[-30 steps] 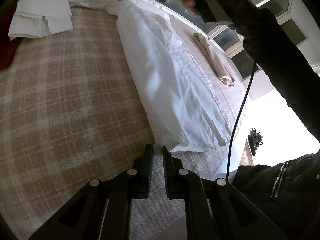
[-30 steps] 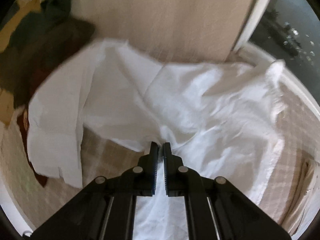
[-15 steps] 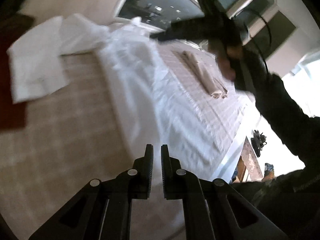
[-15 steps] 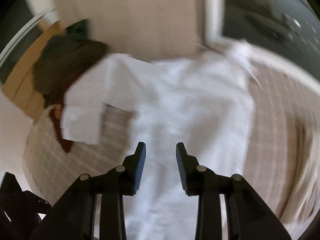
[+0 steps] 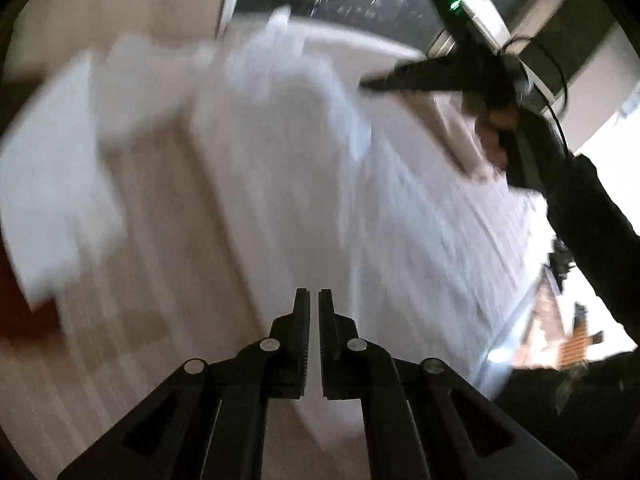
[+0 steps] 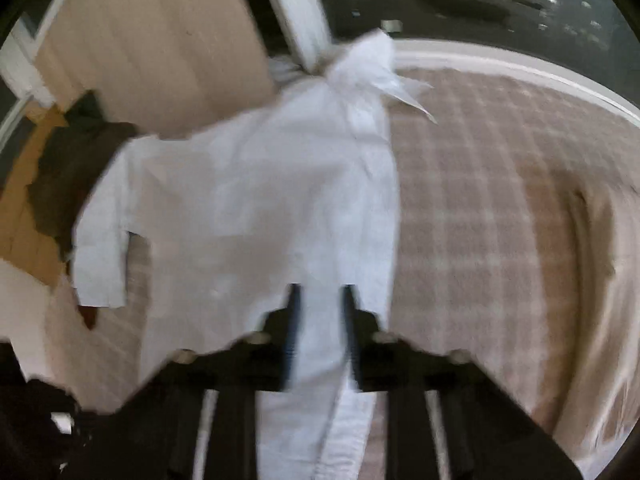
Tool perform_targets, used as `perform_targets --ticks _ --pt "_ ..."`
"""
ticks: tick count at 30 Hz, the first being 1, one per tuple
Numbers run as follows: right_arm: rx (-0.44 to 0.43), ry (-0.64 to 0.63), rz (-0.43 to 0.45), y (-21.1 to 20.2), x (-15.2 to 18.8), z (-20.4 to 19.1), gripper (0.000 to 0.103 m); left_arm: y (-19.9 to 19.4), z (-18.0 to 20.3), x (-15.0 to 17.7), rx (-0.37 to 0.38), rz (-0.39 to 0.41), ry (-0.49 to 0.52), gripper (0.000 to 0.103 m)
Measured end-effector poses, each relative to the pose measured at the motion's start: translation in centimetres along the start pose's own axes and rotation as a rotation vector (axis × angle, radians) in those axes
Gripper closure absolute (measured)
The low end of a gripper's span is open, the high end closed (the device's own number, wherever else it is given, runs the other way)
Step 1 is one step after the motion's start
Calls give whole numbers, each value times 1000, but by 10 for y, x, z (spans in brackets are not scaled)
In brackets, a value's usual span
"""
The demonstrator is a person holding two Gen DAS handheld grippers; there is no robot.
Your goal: Fold clothes
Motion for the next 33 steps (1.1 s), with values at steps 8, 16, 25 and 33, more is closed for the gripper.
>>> perform_targets --ticks 8,16,25,33 --pt "-15 -139 -110 68 -6 -4 103 94 -45 -92 -207 -38 -4 98" --pt "-79 -27 6 44 -82 58 101 103 -79 -78 -221 -73 -40 101" --pt "158 -52 38 108 -148 70 102 104 -95 -85 -150 -56 -72 101" --pt "-43 -257 -3 103 -112 -7 100 99 -92 -81 -149 -43 -71 101"
Point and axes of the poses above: each gripper's, at about its wrist camera, not at the fingertips, and y roughly the way its jaws point, z to its right, x to its underside, the point moved 2 cm from there along y, roughly the way its jaws point, and after that the axes turned 1 degree about z, right-handed, at the moved point
